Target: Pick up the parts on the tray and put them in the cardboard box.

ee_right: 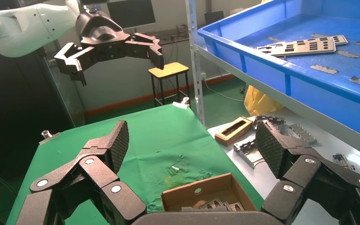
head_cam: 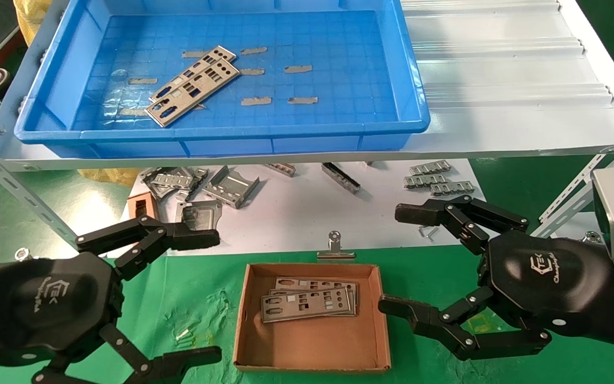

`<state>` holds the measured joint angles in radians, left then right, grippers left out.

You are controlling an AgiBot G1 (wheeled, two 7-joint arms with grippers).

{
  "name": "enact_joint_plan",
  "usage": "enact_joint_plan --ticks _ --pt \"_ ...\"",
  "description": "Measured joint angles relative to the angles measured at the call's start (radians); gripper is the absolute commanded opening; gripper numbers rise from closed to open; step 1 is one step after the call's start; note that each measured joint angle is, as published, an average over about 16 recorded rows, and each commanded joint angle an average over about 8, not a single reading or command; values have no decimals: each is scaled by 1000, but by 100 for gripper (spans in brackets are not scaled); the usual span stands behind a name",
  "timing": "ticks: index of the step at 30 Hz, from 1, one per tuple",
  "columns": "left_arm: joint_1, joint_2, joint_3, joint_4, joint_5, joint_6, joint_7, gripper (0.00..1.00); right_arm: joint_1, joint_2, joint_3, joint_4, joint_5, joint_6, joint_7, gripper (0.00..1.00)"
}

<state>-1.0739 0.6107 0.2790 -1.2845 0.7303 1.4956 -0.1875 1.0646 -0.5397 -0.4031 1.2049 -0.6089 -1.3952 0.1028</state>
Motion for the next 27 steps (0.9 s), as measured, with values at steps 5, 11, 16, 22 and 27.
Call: enact_joint_plan --ticks 5,11,16,22,27 --pt "0 0 0 0 0 0 0 100 0 0 0 0 0 0 0 100" --pt "0 1 1 1 1 0 0 100 0 0 0 0 0 0 0 100" --pt "-1 1 1 1 1 0 0 100 0 0 0 0 0 0 0 100" --pt "-1 1 1 1 1 0 0 100 0 0 0 0 0 0 0 100" --pt "-1 1 1 1 1 0 0 100 0 0 0 0 0 0 0 100"
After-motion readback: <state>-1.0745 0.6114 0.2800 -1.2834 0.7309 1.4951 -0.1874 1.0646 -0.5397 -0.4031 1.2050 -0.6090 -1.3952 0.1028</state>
